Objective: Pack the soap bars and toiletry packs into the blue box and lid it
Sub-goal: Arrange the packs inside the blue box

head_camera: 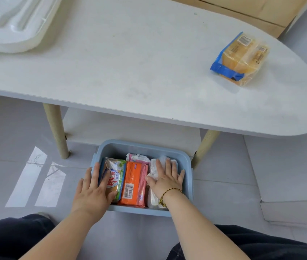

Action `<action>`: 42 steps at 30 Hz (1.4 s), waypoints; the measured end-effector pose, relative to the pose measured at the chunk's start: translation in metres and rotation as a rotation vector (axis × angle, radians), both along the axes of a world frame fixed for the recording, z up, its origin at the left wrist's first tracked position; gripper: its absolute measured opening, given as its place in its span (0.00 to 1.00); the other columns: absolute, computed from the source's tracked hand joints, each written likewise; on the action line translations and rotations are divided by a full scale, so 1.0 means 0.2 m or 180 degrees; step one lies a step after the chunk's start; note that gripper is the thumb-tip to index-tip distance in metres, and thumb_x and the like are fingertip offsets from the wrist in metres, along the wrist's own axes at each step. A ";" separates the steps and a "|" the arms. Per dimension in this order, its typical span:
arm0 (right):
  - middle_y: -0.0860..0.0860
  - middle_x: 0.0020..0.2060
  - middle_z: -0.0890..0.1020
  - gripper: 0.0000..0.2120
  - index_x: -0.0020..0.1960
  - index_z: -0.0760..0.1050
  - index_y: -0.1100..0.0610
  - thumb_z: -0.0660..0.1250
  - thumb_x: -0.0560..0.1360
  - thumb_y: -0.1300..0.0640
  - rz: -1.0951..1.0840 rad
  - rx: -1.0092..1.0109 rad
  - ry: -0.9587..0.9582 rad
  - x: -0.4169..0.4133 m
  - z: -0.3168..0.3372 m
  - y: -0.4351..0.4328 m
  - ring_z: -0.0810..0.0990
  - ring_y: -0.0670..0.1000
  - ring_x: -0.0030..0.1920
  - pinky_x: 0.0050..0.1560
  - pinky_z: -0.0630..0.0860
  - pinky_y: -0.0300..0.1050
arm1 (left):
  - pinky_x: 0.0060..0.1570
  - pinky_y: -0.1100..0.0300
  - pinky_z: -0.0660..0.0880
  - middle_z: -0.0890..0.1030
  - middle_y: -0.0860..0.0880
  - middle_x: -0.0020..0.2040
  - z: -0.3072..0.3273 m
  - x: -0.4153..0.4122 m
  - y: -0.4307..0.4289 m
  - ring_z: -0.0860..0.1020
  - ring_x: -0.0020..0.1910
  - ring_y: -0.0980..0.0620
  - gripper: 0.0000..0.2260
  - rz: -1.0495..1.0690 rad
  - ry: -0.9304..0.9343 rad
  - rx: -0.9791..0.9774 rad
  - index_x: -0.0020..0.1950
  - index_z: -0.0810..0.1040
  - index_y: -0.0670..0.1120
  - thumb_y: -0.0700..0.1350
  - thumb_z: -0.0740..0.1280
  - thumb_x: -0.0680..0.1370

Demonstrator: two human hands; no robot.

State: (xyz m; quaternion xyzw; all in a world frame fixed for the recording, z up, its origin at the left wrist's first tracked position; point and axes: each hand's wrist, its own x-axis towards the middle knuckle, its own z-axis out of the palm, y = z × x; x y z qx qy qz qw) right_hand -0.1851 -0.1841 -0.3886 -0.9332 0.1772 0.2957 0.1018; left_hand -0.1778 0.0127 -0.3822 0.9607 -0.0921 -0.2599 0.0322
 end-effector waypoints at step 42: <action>0.57 0.64 0.68 0.33 0.72 0.57 0.51 0.65 0.71 0.47 -0.1478 0.0139 -0.2401 0.55 1.28 -0.38 0.64 0.58 0.66 0.62 0.67 0.49 | 0.65 0.41 0.51 0.77 0.36 0.61 0.87 0.16 -0.08 0.73 0.62 0.34 0.25 -0.0552 -0.2726 -0.0829 0.66 0.67 0.42 0.56 0.44 0.79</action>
